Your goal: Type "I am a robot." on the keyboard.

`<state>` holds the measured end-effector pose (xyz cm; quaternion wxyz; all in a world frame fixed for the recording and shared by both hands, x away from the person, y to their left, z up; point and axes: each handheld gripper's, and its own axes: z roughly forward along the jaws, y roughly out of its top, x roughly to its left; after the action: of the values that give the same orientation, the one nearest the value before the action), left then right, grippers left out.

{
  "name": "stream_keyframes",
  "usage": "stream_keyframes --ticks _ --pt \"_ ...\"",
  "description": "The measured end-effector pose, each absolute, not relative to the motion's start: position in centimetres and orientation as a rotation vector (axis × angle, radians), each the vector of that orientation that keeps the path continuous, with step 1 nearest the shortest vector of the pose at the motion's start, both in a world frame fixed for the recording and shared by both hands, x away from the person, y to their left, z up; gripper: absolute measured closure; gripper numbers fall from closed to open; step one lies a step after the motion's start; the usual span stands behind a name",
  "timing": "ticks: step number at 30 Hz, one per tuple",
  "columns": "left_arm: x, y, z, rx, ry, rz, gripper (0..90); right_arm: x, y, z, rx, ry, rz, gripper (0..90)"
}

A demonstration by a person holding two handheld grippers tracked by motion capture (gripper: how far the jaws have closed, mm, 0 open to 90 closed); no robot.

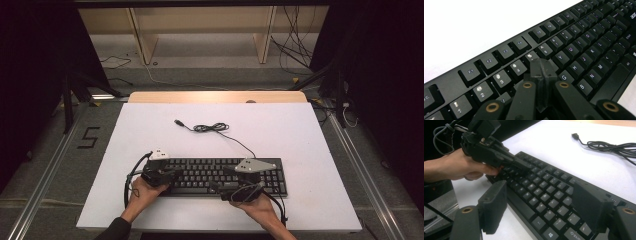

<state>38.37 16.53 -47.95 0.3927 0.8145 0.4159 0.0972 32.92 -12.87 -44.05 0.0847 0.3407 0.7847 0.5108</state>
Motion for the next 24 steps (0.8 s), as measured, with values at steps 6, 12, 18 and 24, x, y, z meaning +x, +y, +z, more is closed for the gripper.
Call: stream_keyframes --ticks 6,12,18,24 --pt "38.2 16.6 -47.8 2.063 1.047 0.262 86.6 32.9 -12.9 -44.0 1.018 2.338 1.525 29.4" --pt "37.9 17.1 -47.3 2.028 1.043 0.271 80.1 33.0 -13.0 -44.0 1.024 2.332 1.528 29.4" --pt "37.3 18.0 -46.5 1.971 1.042 0.279 71.9 33.1 -13.0 -44.1 1.026 2.329 1.523 29.3" --pt "36.8 19.0 -45.8 1.897 1.071 0.252 57.1 33.3 -13.0 -44.2 1.028 2.325 1.519 29.3"
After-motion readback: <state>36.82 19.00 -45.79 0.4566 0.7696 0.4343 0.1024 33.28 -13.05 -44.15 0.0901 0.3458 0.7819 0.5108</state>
